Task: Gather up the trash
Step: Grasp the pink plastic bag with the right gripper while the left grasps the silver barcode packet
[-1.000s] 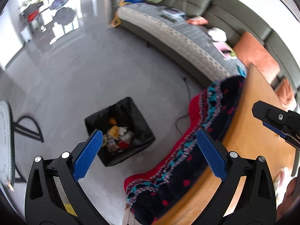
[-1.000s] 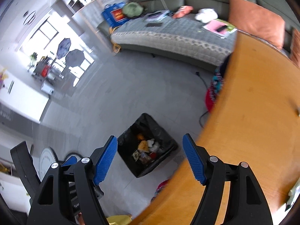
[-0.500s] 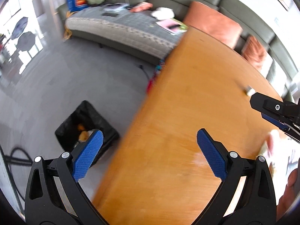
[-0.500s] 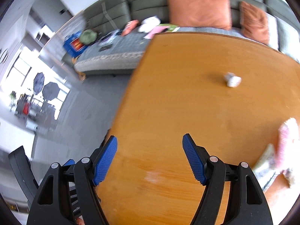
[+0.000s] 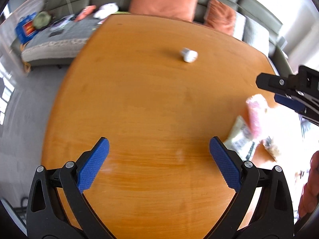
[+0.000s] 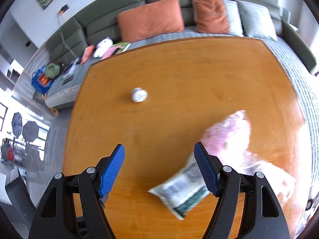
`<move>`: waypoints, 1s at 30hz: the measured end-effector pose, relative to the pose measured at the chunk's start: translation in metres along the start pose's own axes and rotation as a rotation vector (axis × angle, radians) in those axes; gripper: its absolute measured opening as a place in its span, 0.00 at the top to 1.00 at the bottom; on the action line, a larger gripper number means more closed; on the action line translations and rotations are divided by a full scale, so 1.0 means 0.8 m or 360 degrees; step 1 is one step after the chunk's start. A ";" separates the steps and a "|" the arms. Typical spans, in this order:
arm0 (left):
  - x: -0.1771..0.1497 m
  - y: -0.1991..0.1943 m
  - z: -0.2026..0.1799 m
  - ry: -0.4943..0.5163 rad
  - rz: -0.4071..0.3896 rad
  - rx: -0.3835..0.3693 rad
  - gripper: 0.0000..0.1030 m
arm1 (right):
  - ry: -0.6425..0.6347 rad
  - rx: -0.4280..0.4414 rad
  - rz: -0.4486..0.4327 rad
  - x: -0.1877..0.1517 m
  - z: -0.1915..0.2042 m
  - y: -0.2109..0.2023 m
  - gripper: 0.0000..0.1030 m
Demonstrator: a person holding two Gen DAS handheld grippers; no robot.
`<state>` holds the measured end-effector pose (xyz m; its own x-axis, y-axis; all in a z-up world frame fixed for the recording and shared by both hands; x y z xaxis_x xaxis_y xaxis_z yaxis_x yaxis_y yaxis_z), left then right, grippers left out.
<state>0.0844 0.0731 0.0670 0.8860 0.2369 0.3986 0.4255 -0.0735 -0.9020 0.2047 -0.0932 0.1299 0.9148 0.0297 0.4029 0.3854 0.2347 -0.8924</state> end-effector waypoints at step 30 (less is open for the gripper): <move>-0.045 0.107 -0.192 0.0851 0.0246 -0.0083 0.20 | 0.0335 0.0041 0.0054 -0.002 -0.140 0.027 0.77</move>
<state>0.1170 -0.0905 0.0009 0.9031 -0.3040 0.3033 0.2798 -0.1194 -0.9526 0.2249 -0.1967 0.0871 0.9334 -0.1649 0.3188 0.3531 0.2621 -0.8981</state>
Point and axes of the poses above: each gripper's, at about its wrist camera, not at the fingertips, and y roughly the way its jaws point, z to its left, x to its top, the point moved 2 cm from there along y, roughly the way its jaws point, and after that the axes turned 5 degrees about -y, right-handed, at the moved point
